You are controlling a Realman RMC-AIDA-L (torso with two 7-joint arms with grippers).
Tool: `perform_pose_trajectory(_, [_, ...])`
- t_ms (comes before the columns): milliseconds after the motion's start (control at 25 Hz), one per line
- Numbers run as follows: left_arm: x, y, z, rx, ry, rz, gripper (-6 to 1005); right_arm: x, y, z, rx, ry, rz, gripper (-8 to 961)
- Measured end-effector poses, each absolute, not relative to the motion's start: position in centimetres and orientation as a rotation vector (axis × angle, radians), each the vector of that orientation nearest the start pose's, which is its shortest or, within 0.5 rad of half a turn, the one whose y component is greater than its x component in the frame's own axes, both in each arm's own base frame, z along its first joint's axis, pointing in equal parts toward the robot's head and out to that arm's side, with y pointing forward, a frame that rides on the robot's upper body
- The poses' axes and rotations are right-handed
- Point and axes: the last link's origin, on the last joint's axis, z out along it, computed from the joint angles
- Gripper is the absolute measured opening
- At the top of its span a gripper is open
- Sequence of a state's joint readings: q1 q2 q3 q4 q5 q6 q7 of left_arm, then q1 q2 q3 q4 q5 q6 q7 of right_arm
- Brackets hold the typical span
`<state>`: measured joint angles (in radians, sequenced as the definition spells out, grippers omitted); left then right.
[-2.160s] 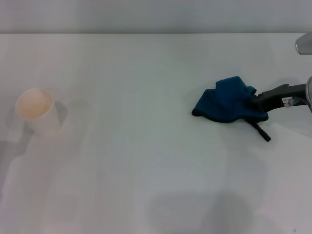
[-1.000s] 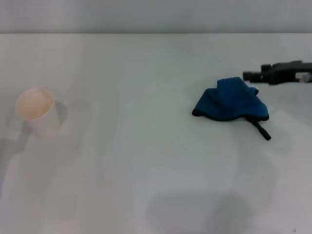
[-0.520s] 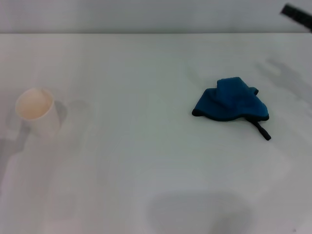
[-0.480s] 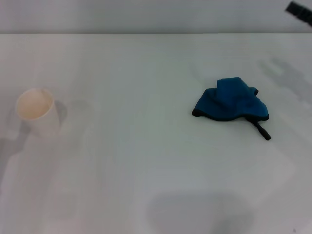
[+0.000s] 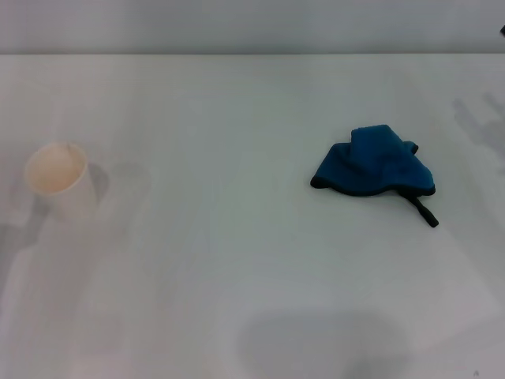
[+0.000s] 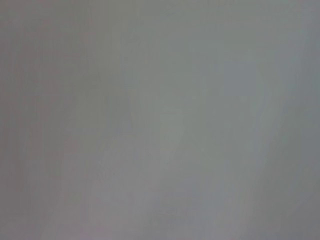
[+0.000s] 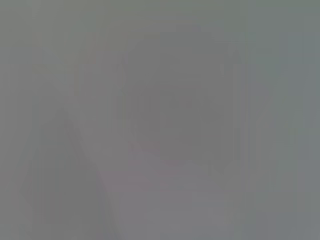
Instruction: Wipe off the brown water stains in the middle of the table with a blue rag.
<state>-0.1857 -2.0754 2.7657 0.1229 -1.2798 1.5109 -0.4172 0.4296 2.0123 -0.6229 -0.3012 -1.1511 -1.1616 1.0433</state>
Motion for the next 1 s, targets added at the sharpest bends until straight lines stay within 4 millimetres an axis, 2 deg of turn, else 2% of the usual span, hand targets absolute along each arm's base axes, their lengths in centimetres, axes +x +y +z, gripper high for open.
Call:
perform_pose_trajectory(120, [-36.8, 22.5, 0.3, -1.423, -0.702, -0.927, 875, 35.3, 34.9, 5.0, -1.682, 0.709, 0.843, 724])
perform_pose_trajectory(320, [-36.9, 22.5, 0.3, -1.423, -0.703, -0.926, 876, 35.5, 34.7, 4.1, -1.628, 0.599, 0.731, 724])
perform_pose_trajectory(1000, [-36.6, 23.5, 0.1, -1.433, -0.710, -0.925, 876, 35.1, 34.9, 3.9, -1.624, 0.589, 0.740, 723])
